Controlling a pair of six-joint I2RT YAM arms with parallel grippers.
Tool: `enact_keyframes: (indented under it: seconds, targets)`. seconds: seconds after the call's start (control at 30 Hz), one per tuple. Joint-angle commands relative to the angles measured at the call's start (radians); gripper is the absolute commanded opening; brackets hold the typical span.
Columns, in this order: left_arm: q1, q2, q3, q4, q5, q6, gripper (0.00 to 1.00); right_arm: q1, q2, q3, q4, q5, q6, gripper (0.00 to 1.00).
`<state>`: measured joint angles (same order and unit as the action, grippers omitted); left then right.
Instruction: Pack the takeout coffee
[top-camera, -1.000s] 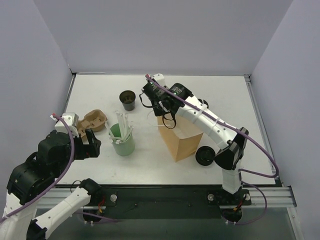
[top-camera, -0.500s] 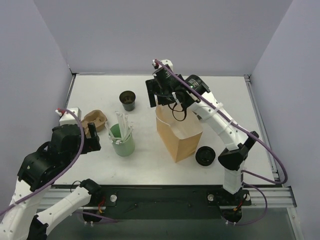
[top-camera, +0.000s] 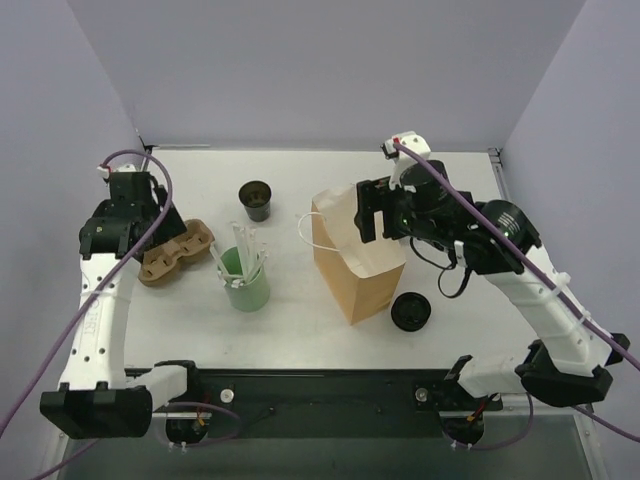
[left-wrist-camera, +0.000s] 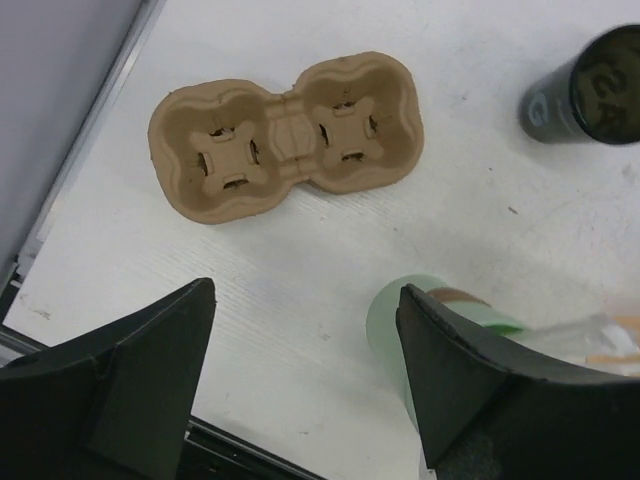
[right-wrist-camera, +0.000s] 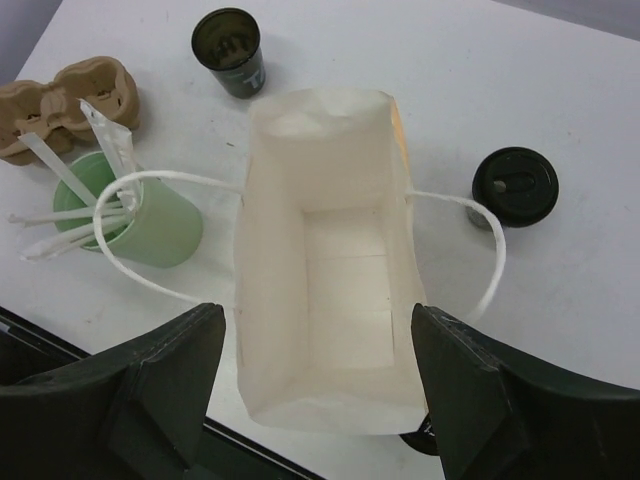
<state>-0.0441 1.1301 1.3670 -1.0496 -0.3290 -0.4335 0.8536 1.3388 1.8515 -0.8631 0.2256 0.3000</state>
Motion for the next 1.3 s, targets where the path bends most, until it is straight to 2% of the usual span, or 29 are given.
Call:
enact_keyframes:
  seconds: [0.0,0.1,0.2,0.43,0.6,0.9,1.27]
  targets:
    - [0.185,0.121,-0.06,0.179,0.249,0.042,0.78,0.012,-0.108,-0.159,0.054,0.023,0.027,0.76]
    - [0.204,0.204,-0.088,0.239,0.239,0.047,0.76,0.016,-0.202,-0.291,0.107,-0.006,0.018,0.76]
    - [0.204,0.267,-0.106,0.292,0.223,0.044,0.79,0.018,-0.263,-0.374,0.121,-0.02,-0.033,0.77]
    - [0.249,0.448,-0.105,0.347,0.182,0.071,0.79,-0.01,-0.354,-0.528,0.183,0.061,-0.156,0.79]
    - [0.273,0.528,-0.077,0.358,0.196,0.082,0.75,-0.088,-0.408,-0.632,0.28,-0.034,-0.229,0.79]
    - [0.273,0.574,-0.046,0.385,0.189,0.081,0.74,-0.125,-0.434,-0.657,0.319,-0.088,-0.217,0.79]
    - [0.273,0.626,-0.045,0.395,0.222,0.082,0.67,-0.133,-0.423,-0.655,0.319,-0.072,-0.223,0.78]
